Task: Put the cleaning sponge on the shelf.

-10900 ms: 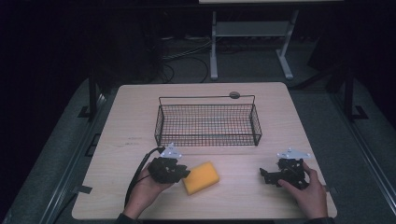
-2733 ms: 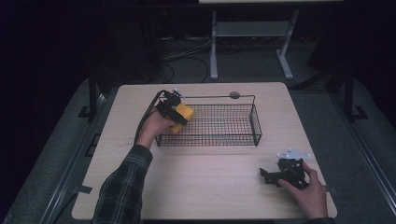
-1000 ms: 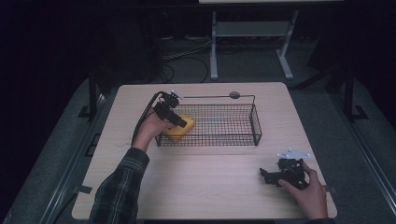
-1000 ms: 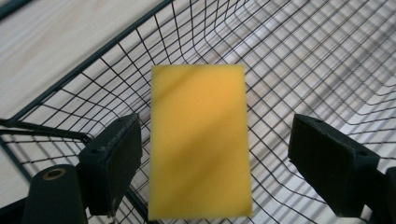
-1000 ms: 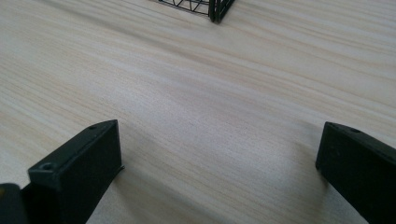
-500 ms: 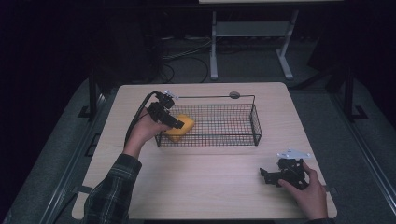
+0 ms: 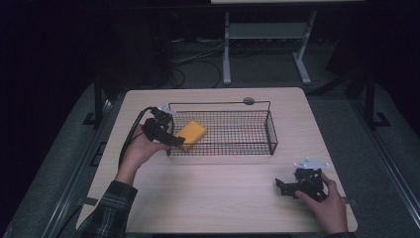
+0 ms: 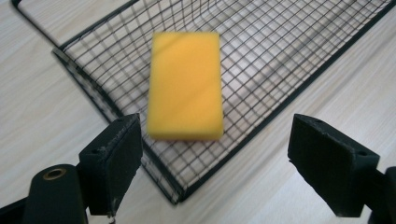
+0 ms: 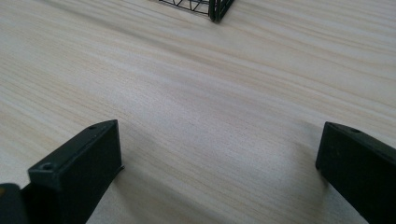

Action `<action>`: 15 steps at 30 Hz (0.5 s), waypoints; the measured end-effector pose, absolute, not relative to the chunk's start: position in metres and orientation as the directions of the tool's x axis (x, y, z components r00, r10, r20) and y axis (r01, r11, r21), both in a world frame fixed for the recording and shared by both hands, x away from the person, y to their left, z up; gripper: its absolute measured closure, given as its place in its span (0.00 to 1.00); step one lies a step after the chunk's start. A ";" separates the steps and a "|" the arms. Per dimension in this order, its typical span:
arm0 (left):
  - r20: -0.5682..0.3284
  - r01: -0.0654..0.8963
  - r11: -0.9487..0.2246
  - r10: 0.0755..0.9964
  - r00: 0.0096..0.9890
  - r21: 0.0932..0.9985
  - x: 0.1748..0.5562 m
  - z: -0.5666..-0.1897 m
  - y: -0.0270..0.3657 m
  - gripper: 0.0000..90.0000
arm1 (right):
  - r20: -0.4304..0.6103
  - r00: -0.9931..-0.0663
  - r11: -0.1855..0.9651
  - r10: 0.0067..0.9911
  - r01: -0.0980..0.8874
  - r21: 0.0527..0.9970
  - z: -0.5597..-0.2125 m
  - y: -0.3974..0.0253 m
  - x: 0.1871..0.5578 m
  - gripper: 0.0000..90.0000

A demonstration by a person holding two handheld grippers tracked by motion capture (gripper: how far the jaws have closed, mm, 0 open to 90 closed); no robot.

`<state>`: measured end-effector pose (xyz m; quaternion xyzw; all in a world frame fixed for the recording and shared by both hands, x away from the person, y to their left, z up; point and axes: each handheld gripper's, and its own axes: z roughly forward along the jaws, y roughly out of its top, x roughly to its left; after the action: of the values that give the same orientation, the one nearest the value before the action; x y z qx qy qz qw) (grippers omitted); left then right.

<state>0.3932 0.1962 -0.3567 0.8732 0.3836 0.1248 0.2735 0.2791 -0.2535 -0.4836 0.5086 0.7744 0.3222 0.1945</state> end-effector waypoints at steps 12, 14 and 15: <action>0.011 0.596 -0.516 0.761 0.648 0.615 0.351 -0.370 0.227 0.19 | 0.027 -0.409 0.276 0.912 0.662 0.697 -0.484 -0.254 0.279 0.00; 0.013 0.597 -0.515 0.764 0.645 0.615 0.345 -0.372 0.230 0.19 | 0.026 -0.407 0.275 0.913 0.662 0.697 -0.484 -0.254 0.279 0.00; 0.017 0.593 -0.514 0.765 0.644 0.619 0.341 -0.374 0.232 0.19 | 0.026 -0.407 0.275 0.913 0.662 0.697 -0.484 -0.254 0.279 0.00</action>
<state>0.3412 0.2320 -0.3743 0.8578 0.3958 0.1456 0.2938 0.2791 -0.2535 -0.4836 0.5084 0.7744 0.3224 0.1946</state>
